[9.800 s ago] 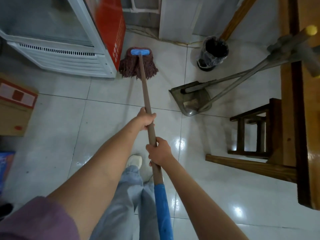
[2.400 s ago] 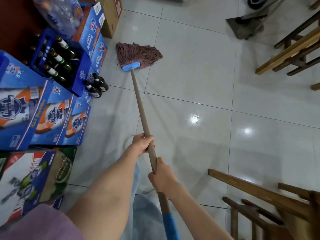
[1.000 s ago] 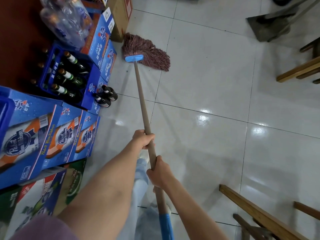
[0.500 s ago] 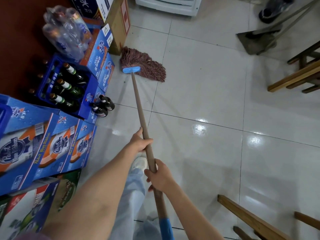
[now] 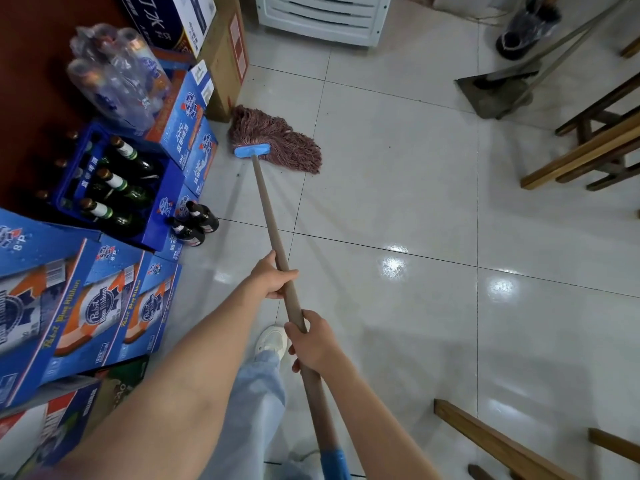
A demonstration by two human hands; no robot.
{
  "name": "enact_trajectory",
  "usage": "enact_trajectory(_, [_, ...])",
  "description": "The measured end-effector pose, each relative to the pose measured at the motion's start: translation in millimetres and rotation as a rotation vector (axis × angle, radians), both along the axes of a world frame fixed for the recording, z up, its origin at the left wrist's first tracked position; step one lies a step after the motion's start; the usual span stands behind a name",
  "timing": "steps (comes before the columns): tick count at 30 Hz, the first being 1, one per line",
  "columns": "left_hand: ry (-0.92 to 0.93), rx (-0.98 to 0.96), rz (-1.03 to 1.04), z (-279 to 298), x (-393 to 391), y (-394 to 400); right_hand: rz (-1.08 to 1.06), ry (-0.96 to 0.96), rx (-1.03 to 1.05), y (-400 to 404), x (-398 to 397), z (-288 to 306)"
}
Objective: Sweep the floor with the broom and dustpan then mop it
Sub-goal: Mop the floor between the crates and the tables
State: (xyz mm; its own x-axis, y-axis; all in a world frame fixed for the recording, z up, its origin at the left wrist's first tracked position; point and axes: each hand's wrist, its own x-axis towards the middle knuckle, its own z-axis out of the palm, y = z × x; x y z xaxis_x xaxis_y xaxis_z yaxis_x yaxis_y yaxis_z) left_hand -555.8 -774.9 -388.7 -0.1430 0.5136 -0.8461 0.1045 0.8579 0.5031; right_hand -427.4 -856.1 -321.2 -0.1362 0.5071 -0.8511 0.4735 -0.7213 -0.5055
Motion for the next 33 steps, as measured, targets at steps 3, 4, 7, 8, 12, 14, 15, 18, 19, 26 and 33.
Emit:
enact_trajectory(3, [0.009,-0.007,-0.010,-2,0,-1,0.007,-0.010,0.009,1,-2,-5])
enact_trajectory(4, [0.008,-0.009,-0.008,-2,1,-2,0.006,-0.016,0.019,0,-3,-6])
enact_trajectory(7, [0.012,-0.009,-0.025,-2,0,-5,0.001,-0.037,0.050,-5,-5,-7])
enact_trajectory(8, [0.010,-0.011,-0.030,-2,0,-6,0.007,-0.040,0.056,-7,-5,-6])
enact_trajectory(12, [0.021,-0.017,-0.057,2,4,-14,0.020,-0.059,0.082,-17,-1,-5])
enact_trajectory(14, [0.026,-0.017,-0.065,3,10,-22,0.039,-0.075,0.098,-28,3,-4])
enact_trajectory(15, [0.027,-0.015,-0.067,5,12,-28,0.053,-0.085,0.106,-34,5,-3])
enact_trajectory(18, [0.029,-0.022,-0.075,7,23,-52,0.089,-0.116,0.123,-59,15,2])
enact_trajectory(19, [0.032,-0.027,-0.077,8,27,-61,0.085,-0.111,0.123,-68,19,6])
enact_trajectory(26, [0.011,-0.059,-0.085,7,61,-127,0.086,-0.124,0.092,-134,52,16])
enact_trajectory(33, [-0.028,-0.042,-0.053,-10,68,-122,0.116,-0.160,0.066,-124,60,2])
